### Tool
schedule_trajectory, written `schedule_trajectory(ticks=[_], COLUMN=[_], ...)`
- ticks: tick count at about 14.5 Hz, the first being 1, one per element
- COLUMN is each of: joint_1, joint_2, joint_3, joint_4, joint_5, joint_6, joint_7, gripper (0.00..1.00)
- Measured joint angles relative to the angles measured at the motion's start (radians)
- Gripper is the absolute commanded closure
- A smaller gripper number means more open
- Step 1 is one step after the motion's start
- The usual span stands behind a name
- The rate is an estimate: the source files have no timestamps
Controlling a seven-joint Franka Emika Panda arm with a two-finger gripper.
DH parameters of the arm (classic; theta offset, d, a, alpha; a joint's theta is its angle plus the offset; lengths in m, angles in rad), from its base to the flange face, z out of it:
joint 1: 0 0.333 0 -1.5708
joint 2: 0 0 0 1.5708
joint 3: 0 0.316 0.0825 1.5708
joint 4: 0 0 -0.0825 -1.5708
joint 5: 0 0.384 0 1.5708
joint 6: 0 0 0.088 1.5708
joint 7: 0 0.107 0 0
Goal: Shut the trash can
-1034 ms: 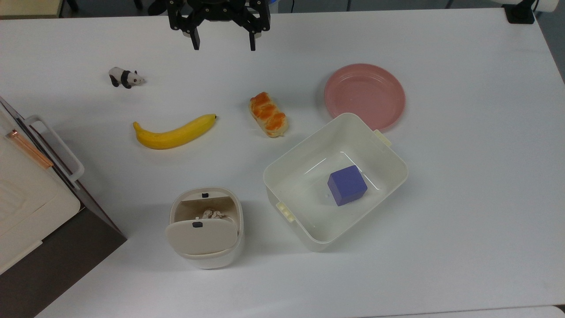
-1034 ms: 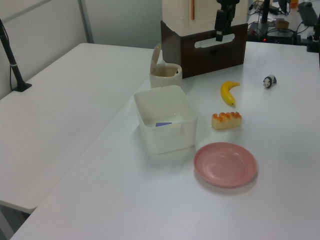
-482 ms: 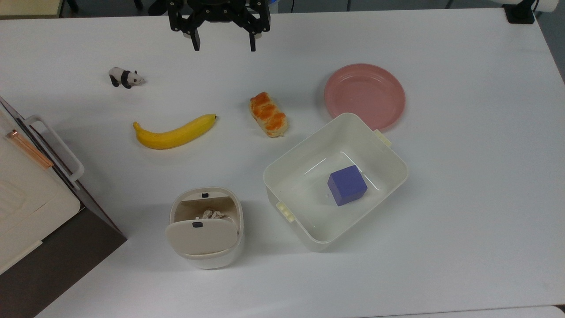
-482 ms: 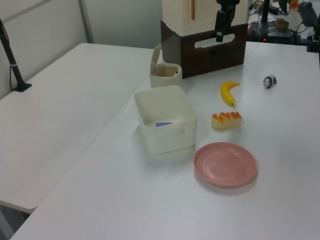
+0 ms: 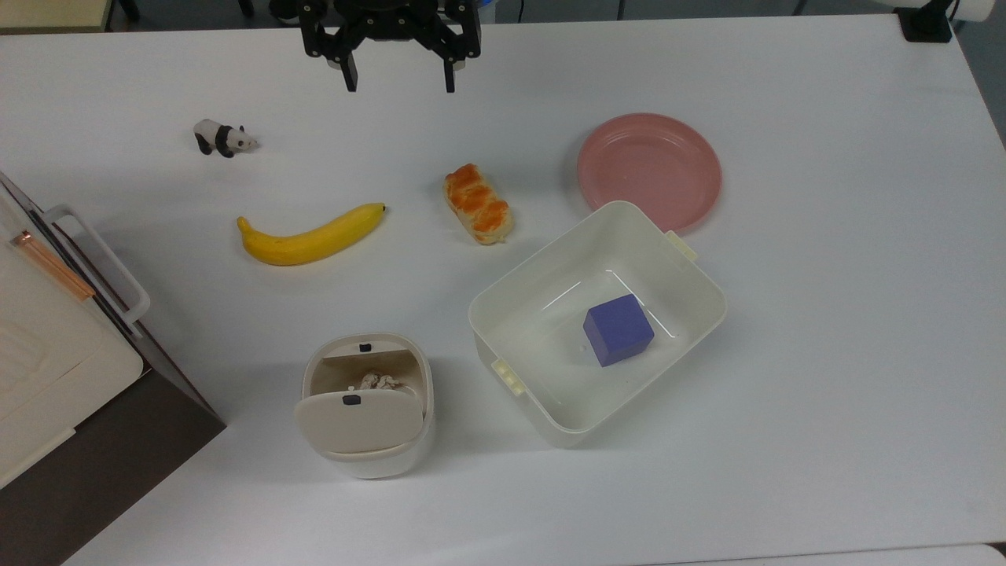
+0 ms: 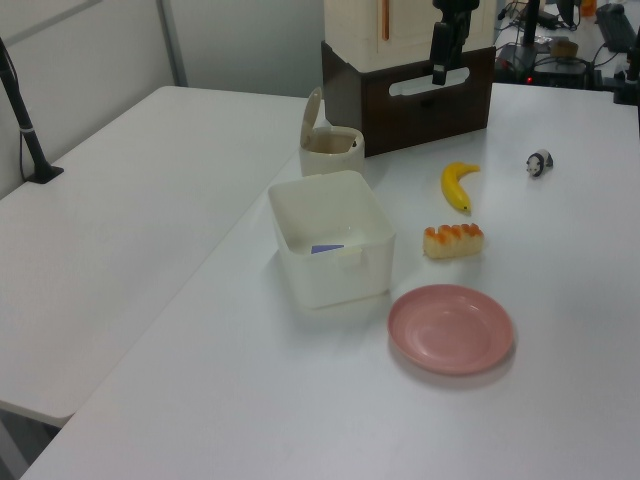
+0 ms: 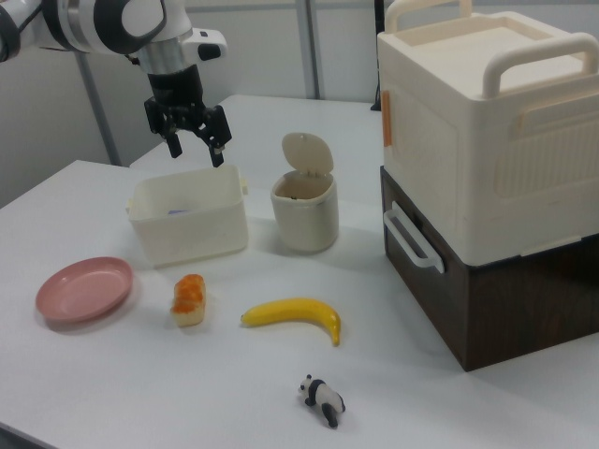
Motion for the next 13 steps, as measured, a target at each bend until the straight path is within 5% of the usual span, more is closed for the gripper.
schedule_trajectory(ticks=[5,6,7,9,10,13], joint_1=[0.0,0.0,0.0,0.0,0.0,0.0], joint_2=[0.0,0.0,0.0,0.0,0.002,0.031], joint_3=[0.0,0.0,0.0,0.0,0.0,0.0], joint_4=[0.0,0.0,0.0,0.0,0.0,-0.001], joint_5=[0.0,0.0,0.0,0.0,0.0,-0.004], joint_6=[0.0,0.0,0.0,0.0,0.021,0.178], joint_7=[0.0,0.0,0.0,-0.001,-0.001,-0.001], gripper=[0.11,0.19,0.48,0.89,1.0,1.0])
